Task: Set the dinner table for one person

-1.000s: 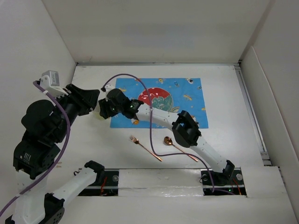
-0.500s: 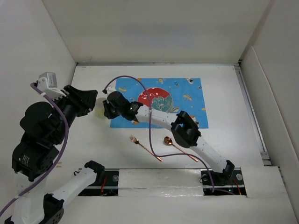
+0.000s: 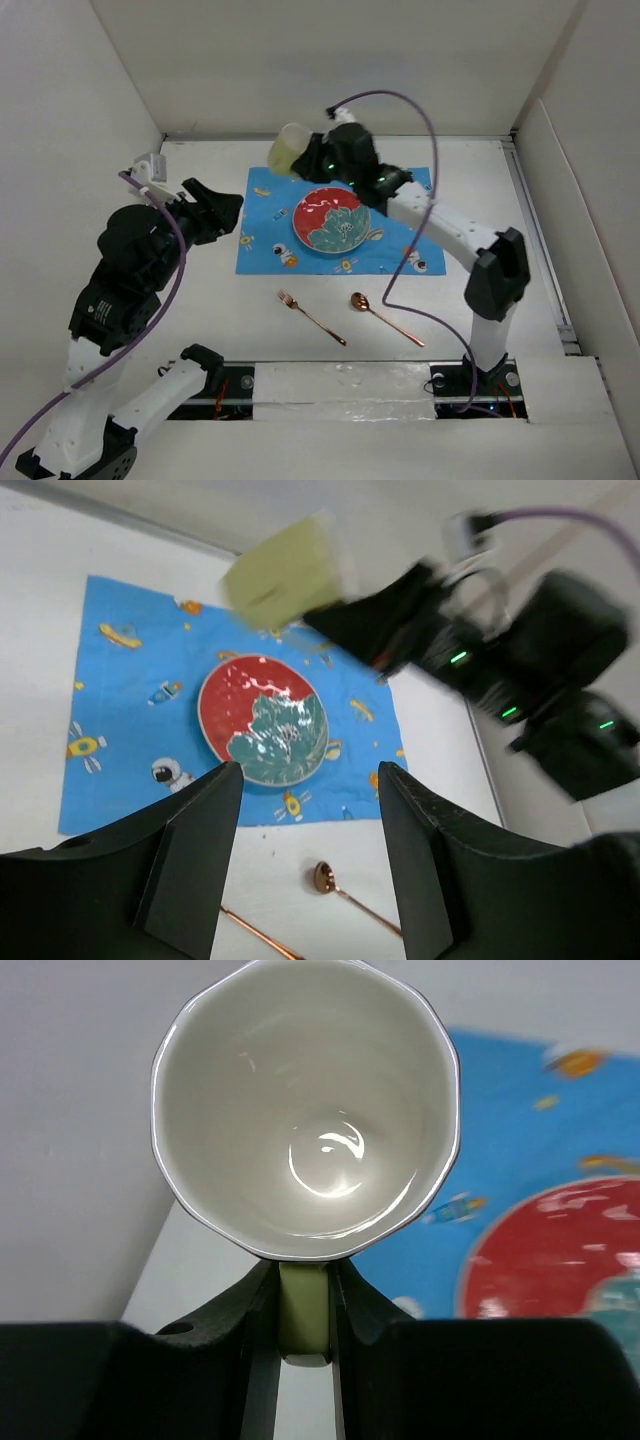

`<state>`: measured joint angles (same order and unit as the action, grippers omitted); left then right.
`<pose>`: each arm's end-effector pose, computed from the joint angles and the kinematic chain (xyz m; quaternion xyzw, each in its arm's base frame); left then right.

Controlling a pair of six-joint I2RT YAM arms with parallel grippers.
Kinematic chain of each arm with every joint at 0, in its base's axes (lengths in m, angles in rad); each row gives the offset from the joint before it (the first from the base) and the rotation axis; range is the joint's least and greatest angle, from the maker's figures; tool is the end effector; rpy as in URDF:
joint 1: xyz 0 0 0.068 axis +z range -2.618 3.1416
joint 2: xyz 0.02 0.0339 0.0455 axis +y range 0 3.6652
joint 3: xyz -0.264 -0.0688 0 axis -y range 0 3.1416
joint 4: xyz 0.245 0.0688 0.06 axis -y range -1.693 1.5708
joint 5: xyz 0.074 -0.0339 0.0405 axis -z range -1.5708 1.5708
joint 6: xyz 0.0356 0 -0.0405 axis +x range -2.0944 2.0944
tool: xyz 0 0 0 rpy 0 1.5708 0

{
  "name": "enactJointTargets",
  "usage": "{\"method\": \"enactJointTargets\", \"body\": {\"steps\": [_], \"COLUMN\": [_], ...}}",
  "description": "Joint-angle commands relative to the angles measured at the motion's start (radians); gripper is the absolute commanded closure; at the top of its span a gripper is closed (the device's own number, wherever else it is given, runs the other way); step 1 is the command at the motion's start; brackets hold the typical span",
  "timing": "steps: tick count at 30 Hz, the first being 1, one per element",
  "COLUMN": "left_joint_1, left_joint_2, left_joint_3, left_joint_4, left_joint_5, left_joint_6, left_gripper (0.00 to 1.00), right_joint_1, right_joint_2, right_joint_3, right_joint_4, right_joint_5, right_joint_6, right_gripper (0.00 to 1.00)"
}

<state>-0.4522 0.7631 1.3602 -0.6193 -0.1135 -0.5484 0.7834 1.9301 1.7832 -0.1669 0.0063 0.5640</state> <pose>0.0984 -0.0433 0.4809 -0.0739 0.7110 -0.2993 0.6320 0.3319 0.3303 0.3503 -0.0867 0.8042 0.3648 0.4611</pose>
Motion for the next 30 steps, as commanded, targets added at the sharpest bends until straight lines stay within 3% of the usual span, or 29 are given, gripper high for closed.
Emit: {"method": "enactJointTargets", "body": {"steps": [1,5,12,20,30], "left_joint_1": [-0.005,-0.005,-0.005,-0.005,-0.005], "left_joint_2": [0.013,0.027,0.047,0.093,0.127], "left_joint_3": [-0.067,-0.159,-0.250,-0.245,-0.257], "left_joint_4": [0.108,0.160,0.247,0.254,0.276], "left_joint_5": [0.102,0.166,0.207,0.230,0.247], "left_joint_6": [-0.007,-0.001,0.007,0.045,0.042], "left_gripper": [0.46,0.46,0.44,0.45,0.45], "right_joint_1": [-0.197,-0.373,-0.570,-0.610,-0.583], "right_joint_2": [-0.172,-0.250,-0.180,0.000,0.055], "right_joint_3": [-0.106,-0.185,-0.142,-0.015,-0.073], "right_joint_4": [0.097,0.044,-0.054,-0.121,-0.111], "right_joint_5": [0.023,0.026,0.046,0.107,0.178], "right_joint_6": [0.017,-0.016,-0.099,-0.174,-0.173], "right_gripper": [1.00,1.00,1.00,1.00,1.00]}}
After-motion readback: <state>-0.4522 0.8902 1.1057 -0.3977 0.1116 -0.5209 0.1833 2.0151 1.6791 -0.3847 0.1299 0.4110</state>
